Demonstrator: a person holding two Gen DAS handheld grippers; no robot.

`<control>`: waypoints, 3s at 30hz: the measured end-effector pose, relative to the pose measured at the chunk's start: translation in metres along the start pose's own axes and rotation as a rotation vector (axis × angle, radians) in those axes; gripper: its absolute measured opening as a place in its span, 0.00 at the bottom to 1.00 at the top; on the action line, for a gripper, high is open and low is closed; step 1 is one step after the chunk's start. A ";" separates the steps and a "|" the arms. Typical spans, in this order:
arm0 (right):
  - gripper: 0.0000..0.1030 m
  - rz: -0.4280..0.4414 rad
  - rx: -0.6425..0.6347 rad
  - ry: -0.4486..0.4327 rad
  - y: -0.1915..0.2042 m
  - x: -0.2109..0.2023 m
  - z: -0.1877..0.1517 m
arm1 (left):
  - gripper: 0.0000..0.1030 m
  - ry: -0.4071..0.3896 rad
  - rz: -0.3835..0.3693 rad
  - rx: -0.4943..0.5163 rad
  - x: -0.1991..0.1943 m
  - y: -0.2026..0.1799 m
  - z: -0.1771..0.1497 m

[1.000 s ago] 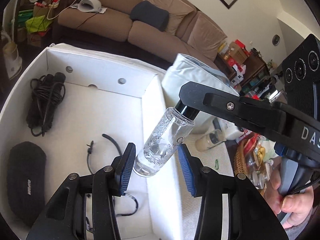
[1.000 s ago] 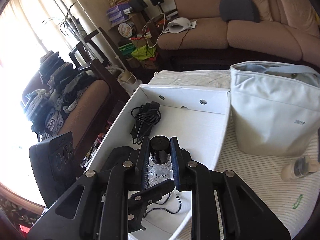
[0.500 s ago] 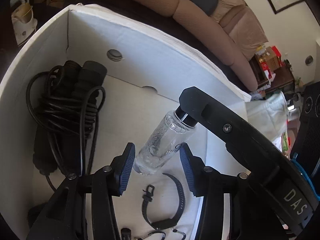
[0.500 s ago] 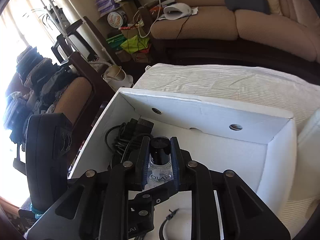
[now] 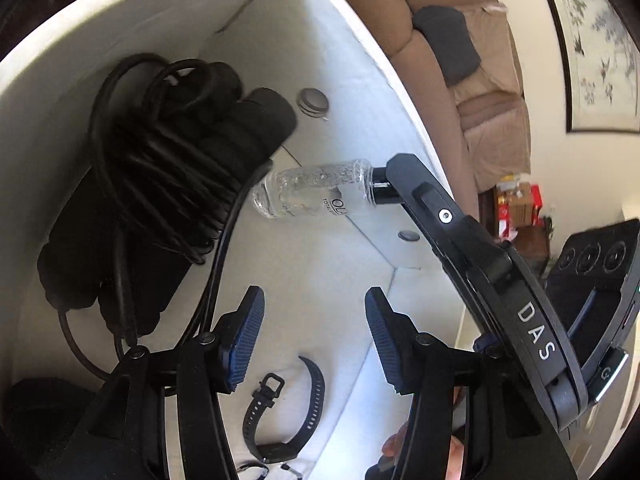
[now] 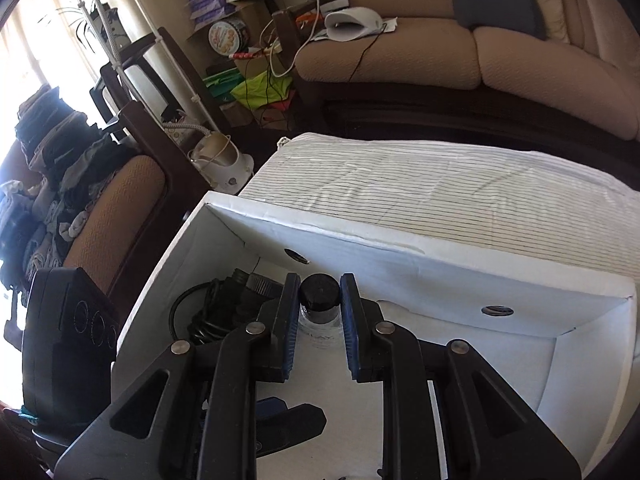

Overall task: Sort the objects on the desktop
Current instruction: 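Lower the Olay bottle into the white box and open the right gripper, then move the right gripper to the Olay cream jar and close on it, then lift the cream jar and carry it over the white box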

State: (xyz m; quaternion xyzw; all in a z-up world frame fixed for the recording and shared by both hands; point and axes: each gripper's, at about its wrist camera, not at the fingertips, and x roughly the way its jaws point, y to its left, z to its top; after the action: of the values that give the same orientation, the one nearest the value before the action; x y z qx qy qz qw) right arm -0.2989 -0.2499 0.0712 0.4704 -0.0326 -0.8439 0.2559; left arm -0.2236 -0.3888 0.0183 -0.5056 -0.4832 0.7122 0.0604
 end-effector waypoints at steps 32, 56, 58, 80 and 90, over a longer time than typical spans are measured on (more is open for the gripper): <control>0.65 0.023 -0.090 -0.046 -0.020 -0.201 -0.072 | 1.00 -0.082 0.110 0.280 -0.053 -0.064 -0.118; 0.68 -0.176 0.143 -0.043 -0.268 -0.302 -0.175 | 1.00 -0.064 0.282 0.849 0.099 -0.209 -0.327; 0.68 -0.162 0.141 -0.036 -0.274 -0.289 -0.173 | 1.00 -0.069 0.275 0.844 0.114 -0.207 -0.328; 0.43 -0.232 -0.071 0.048 -0.263 -0.222 -0.160 | 1.00 -0.123 0.335 0.938 0.164 -0.196 -0.322; 0.43 0.035 0.086 0.043 -0.235 -0.271 -0.145 | 1.00 -0.227 0.192 0.951 0.107 -0.207 -0.325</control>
State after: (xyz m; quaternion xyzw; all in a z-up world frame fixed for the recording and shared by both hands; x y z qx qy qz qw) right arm -0.1605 0.1060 0.1317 0.4985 -0.0716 -0.8268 0.2505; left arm -0.1055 -0.0148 0.0955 -0.3835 -0.0597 0.9067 0.1653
